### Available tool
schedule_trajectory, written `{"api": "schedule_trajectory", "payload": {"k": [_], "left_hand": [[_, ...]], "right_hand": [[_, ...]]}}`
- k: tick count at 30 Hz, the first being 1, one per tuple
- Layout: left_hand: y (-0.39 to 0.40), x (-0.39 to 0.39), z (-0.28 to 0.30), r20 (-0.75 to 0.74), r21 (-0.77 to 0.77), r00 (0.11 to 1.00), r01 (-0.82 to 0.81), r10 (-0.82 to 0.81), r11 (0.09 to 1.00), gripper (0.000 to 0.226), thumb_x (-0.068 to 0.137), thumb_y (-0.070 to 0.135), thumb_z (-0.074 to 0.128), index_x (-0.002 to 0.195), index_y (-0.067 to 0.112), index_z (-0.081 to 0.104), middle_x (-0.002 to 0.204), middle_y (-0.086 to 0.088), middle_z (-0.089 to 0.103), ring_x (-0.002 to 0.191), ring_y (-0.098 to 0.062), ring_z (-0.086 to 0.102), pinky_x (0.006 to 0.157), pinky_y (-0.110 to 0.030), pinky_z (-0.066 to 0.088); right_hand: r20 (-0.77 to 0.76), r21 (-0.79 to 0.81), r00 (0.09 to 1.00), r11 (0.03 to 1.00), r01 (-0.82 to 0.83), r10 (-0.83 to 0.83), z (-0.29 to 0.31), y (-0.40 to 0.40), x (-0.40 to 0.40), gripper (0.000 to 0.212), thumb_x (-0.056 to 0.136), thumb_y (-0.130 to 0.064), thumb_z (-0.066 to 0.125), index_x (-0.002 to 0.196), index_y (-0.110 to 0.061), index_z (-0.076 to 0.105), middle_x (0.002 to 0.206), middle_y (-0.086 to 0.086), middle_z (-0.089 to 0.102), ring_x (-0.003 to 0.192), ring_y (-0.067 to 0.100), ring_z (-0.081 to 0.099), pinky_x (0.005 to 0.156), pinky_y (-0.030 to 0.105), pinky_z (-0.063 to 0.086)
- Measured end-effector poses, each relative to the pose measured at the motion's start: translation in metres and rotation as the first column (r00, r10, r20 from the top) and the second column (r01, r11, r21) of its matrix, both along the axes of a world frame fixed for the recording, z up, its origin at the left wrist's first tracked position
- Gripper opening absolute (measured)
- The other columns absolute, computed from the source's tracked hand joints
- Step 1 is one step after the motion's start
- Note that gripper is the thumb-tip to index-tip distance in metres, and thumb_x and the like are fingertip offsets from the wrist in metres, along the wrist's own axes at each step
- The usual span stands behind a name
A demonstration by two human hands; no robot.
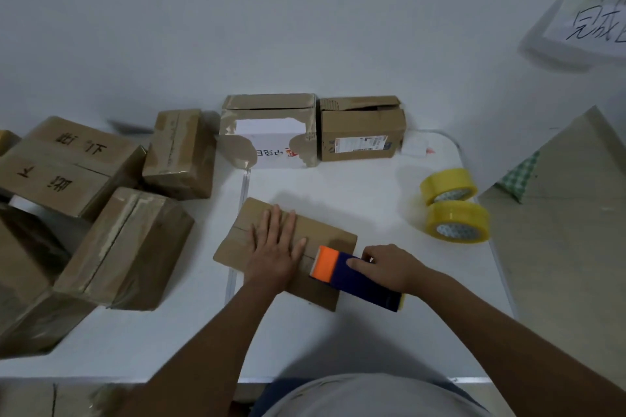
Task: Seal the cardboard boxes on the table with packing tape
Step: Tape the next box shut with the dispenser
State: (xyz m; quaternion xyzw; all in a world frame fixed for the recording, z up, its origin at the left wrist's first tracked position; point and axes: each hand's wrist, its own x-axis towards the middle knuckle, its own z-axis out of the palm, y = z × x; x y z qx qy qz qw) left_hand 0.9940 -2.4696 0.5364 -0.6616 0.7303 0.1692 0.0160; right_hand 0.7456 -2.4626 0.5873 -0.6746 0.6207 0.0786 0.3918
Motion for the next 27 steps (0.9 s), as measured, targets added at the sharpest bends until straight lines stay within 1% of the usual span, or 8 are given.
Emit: {"api": "schedule_trajectory", "payload": {"k": [3, 6, 9, 12, 19, 23, 25, 27], "left_hand": [[0.0, 0.001, -0.002, 0.017, -0.016, 1.0, 0.0, 0.0, 1.0, 0.066, 0.098, 0.059, 0.008, 0.154, 0.032, -0.017, 0.163, -0.001, -0.023, 0.149, -0.02, -0.023, 0.121, -0.048, -0.011], [0.001, -0.001, 0.002, 0.036, -0.028, 0.999, -0.006, 0.007, 1.0, 0.069, 0.094, 0.063, -0.005, 0.154, 0.032, -0.017, 0.162, 0.0, -0.023, 0.15, -0.02, -0.02, 0.122, -0.049, -0.009], [0.002, -0.003, 0.006, 0.019, -0.032, 1.0, -0.019, 0.019, 0.999, 0.07, 0.093, 0.06, 0.004, 0.154, 0.032, -0.013, 0.164, 0.0, -0.019, 0.151, -0.019, -0.018, 0.122, -0.048, -0.008], [0.002, -0.003, 0.008, 0.044, -0.015, 0.999, 0.001, 0.0, 1.0, 0.07, 0.093, 0.059, 0.004, 0.153, 0.03, -0.018, 0.164, -0.001, -0.02, 0.15, -0.019, -0.02, 0.122, -0.05, -0.006], [0.003, -0.004, 0.006, 0.037, -0.036, 0.999, -0.011, 0.013, 0.999, 0.078, 0.086, 0.065, -0.006, 0.155, 0.029, -0.011, 0.165, -0.002, -0.014, 0.152, -0.022, -0.014, 0.122, -0.05, -0.006], [0.003, -0.004, 0.01, 0.083, -0.043, 0.997, 0.0, 0.004, 0.999, 0.075, 0.087, 0.063, -0.008, 0.154, 0.029, -0.015, 0.163, -0.001, -0.022, 0.15, -0.022, -0.021, 0.121, -0.051, -0.012], [0.005, -0.011, 0.015, 0.084, -0.124, 0.996, 0.042, -0.031, 0.991, 0.07, 0.094, 0.059, -0.001, 0.156, 0.028, -0.006, 0.164, -0.002, -0.017, 0.151, -0.023, -0.019, 0.12, -0.049, -0.016], [0.013, -0.03, 0.016, -0.012, -0.156, 0.996, 0.085, -0.088, 0.984, 0.068, 0.098, 0.057, 0.006, 0.158, 0.025, 0.004, 0.165, -0.002, -0.011, 0.152, -0.021, -0.012, 0.121, -0.046, -0.012]], "right_hand": [[0.059, -0.062, 0.997, 0.996, 0.063, -0.059, -0.005, 0.016, -0.001, 0.056, 0.092, -0.069, 0.036, 0.095, -0.017, 0.058, 0.089, 0.002, 0.064, 0.078, 0.016, 0.06, 0.062, 0.026, 0.041], [0.11, -0.14, 0.991, 0.986, 0.085, -0.07, -0.004, 0.02, -0.005, 0.056, 0.091, -0.068, 0.04, 0.094, -0.016, 0.062, 0.086, 0.002, 0.066, 0.075, 0.016, 0.061, 0.064, 0.027, 0.044], [0.14, -0.124, 0.989, 0.989, 0.074, -0.056, 0.0, 0.019, -0.016, 0.051, 0.091, -0.065, 0.044, 0.098, -0.018, 0.064, 0.089, 0.001, 0.068, 0.075, 0.014, 0.062, 0.063, 0.026, 0.044], [0.148, -0.125, 0.988, 0.99, 0.059, -0.041, -0.001, 0.018, -0.02, 0.051, 0.09, -0.066, 0.045, 0.096, -0.019, 0.064, 0.086, 0.0, 0.067, 0.071, 0.012, 0.06, 0.058, 0.022, 0.04], [0.033, -0.086, 0.994, 0.99, 0.11, -0.108, -0.008, 0.03, -0.082, 0.049, 0.089, -0.065, 0.048, 0.08, -0.02, 0.063, 0.073, -0.001, 0.063, 0.068, 0.014, 0.059, 0.061, 0.028, 0.043], [-0.011, -0.116, 0.998, 0.991, 0.062, -0.064, -0.017, 0.027, -0.077, 0.052, 0.088, -0.067, 0.048, 0.086, -0.017, 0.063, 0.076, 0.0, 0.062, 0.069, 0.015, 0.059, 0.062, 0.03, 0.044], [-0.028, -0.118, 0.998, 0.991, 0.058, -0.062, -0.023, 0.027, -0.072, 0.052, 0.088, -0.068, 0.047, 0.085, -0.018, 0.061, 0.077, 0.001, 0.062, 0.069, 0.016, 0.059, 0.061, 0.029, 0.043], [-0.031, -0.123, 0.995, 0.989, 0.086, -0.09, -0.028, 0.028, -0.069, 0.054, 0.088, -0.069, 0.046, 0.086, -0.018, 0.061, 0.079, 0.001, 0.063, 0.07, 0.016, 0.06, 0.062, 0.03, 0.045]]}}
